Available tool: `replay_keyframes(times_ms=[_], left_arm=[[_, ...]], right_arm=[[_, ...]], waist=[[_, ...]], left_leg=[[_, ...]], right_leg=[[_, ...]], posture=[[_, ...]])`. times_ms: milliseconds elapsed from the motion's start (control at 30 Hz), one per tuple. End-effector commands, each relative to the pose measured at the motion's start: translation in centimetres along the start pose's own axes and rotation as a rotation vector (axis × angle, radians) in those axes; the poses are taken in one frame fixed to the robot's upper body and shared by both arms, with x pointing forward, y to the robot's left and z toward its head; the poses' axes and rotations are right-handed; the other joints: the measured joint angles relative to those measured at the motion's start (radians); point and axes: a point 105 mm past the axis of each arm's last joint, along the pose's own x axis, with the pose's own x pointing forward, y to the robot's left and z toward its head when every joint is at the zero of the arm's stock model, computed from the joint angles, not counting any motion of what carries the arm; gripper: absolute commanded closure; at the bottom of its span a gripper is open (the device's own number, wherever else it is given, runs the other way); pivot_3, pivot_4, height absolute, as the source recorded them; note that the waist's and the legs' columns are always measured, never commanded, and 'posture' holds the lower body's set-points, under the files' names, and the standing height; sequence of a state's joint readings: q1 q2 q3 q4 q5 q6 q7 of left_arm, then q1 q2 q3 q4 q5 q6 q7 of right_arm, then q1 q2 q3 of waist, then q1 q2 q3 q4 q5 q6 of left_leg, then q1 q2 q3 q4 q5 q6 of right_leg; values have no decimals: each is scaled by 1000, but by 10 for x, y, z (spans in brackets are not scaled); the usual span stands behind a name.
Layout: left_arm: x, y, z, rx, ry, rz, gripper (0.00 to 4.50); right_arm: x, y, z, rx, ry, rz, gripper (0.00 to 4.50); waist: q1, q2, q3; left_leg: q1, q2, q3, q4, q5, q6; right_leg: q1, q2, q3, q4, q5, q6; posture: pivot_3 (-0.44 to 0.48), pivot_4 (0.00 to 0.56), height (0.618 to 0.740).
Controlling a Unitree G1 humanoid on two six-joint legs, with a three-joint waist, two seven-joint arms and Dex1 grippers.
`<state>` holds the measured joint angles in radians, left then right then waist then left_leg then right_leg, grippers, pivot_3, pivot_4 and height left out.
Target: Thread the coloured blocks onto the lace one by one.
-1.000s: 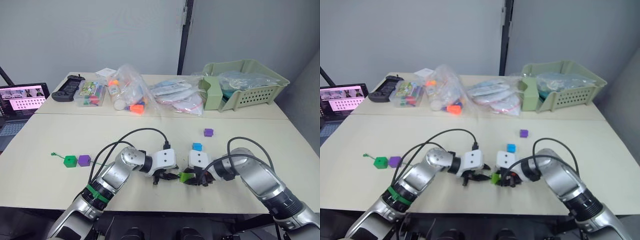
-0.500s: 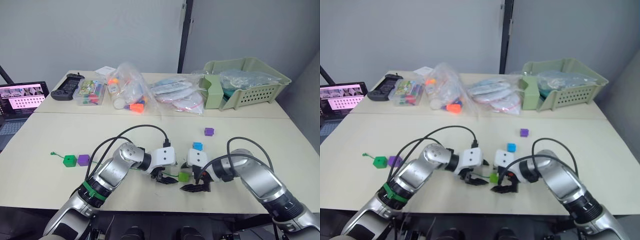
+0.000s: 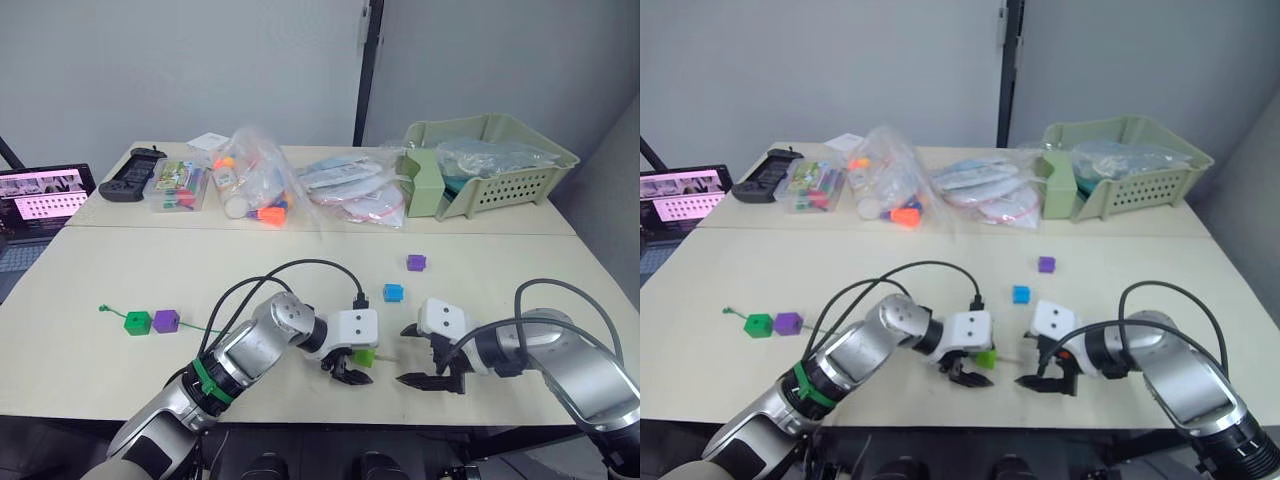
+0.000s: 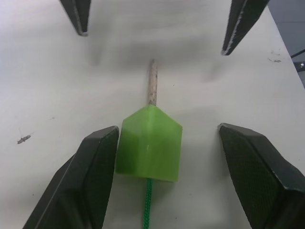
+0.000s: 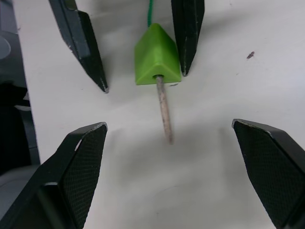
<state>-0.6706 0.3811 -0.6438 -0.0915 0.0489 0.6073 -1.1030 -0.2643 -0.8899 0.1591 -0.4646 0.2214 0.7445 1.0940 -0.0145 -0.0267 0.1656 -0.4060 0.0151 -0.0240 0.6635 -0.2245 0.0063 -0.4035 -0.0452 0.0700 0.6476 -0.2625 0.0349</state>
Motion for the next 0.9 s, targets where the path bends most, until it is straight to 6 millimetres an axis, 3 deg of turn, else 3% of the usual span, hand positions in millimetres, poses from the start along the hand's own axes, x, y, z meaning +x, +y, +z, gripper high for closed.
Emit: replay_keyframes(times_ms=[33,167,433,533,900], left_arm=[[4,4,-9,36,66,36,1729],[4,1,-11,34,69,17,3112],[1,1,-15,28,75,11,3185],[1,1,-15,26,74,10,3185],[-2,3,-15,18,73,9,3185]], right_arm=[[-2,-1,11,-40,-34,-15,0],[0,-2,10,-40,-28,-21,0],[8,3,5,-32,-21,5,0],[15,7,0,-22,-17,19,750],[28,12,-15,-16,6,25,4457]], waist=[[1,0,0],[3,0,0],[2,0,0],[1,0,0],[-3,0,0]], left_leg=[[0,0,0,0,0,0],[0,0,0,1,0,0],[1,0,0,2,0,0],[1,0,0,2,0,0],[2,1,0,2,0,0]], right_leg=[[0,0,0,0,0,0],[1,0,0,0,0,0],[1,0,0,0,0,0],[1,0,0,0,0,0],[2,1,0,1,0,0]], posture=[[0,150,740],[0,150,740],[0,150,740],[0,150,740],[0,150,740]])
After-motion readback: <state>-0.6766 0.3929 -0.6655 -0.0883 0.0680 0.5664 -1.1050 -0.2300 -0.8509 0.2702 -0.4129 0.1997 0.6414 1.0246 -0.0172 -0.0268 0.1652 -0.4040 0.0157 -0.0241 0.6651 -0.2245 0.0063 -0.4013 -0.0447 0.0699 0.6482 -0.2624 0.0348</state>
